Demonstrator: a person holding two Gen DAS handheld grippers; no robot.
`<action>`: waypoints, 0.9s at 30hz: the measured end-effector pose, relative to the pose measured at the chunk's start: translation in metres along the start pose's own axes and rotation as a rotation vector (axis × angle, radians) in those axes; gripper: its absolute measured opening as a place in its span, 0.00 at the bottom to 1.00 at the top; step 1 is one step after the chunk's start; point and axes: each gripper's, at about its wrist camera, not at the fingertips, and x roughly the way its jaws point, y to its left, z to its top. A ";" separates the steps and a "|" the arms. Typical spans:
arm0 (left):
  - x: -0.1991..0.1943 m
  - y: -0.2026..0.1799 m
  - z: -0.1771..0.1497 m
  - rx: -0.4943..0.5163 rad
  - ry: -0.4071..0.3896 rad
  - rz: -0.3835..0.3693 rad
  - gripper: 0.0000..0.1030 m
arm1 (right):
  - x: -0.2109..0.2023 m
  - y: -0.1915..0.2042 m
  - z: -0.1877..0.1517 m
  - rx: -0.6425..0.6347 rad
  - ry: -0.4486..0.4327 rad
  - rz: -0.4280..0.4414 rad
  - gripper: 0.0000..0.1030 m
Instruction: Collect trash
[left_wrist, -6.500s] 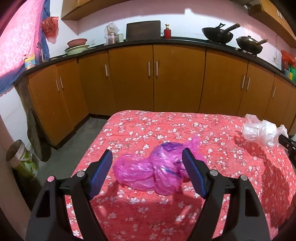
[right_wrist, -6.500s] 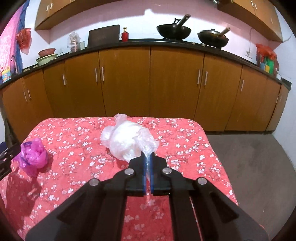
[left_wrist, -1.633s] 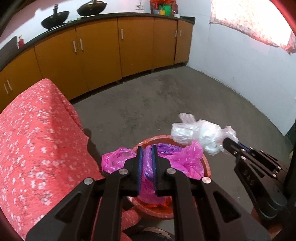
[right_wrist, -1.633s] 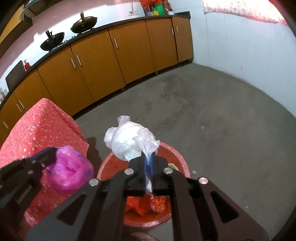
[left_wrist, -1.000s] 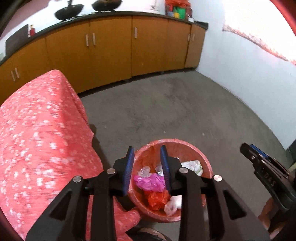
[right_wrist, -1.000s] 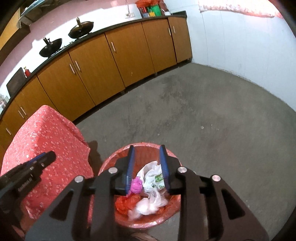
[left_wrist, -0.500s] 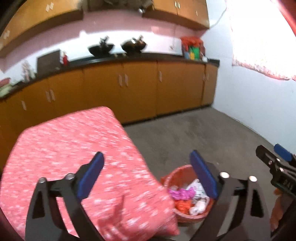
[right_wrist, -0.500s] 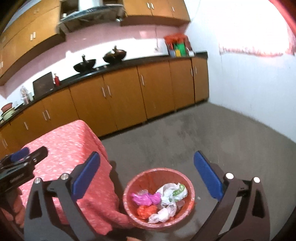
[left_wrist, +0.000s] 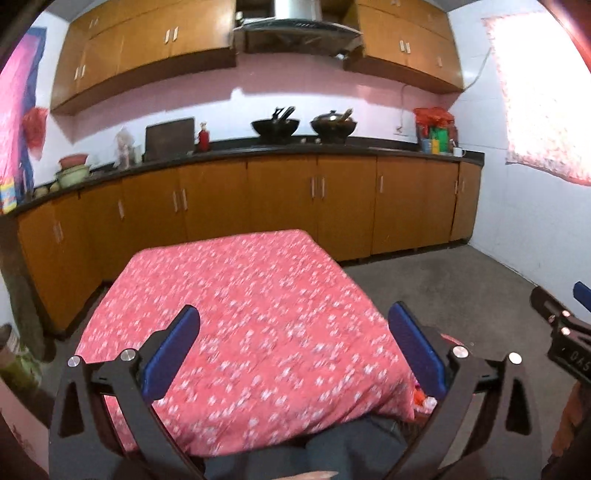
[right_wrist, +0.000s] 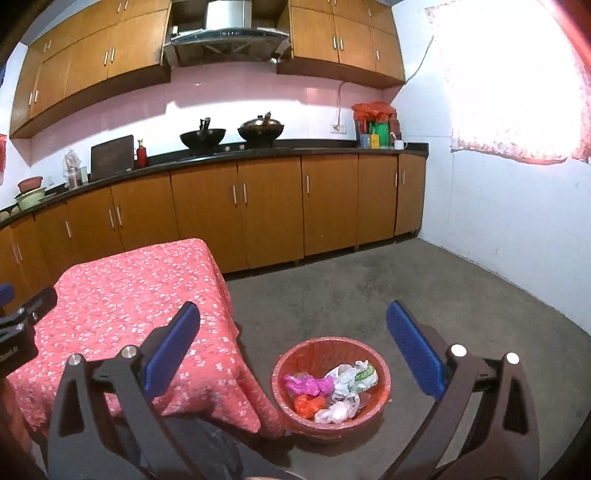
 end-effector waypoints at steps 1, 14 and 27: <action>-0.001 0.003 -0.001 -0.006 0.003 0.004 0.98 | -0.005 0.002 -0.003 0.002 -0.002 0.004 0.96; -0.034 0.024 -0.030 0.014 -0.016 0.025 0.98 | -0.032 0.023 -0.020 -0.067 -0.012 0.019 0.96; -0.039 0.029 -0.039 0.012 -0.015 0.033 0.98 | -0.037 0.028 -0.028 -0.082 -0.018 -0.009 0.96</action>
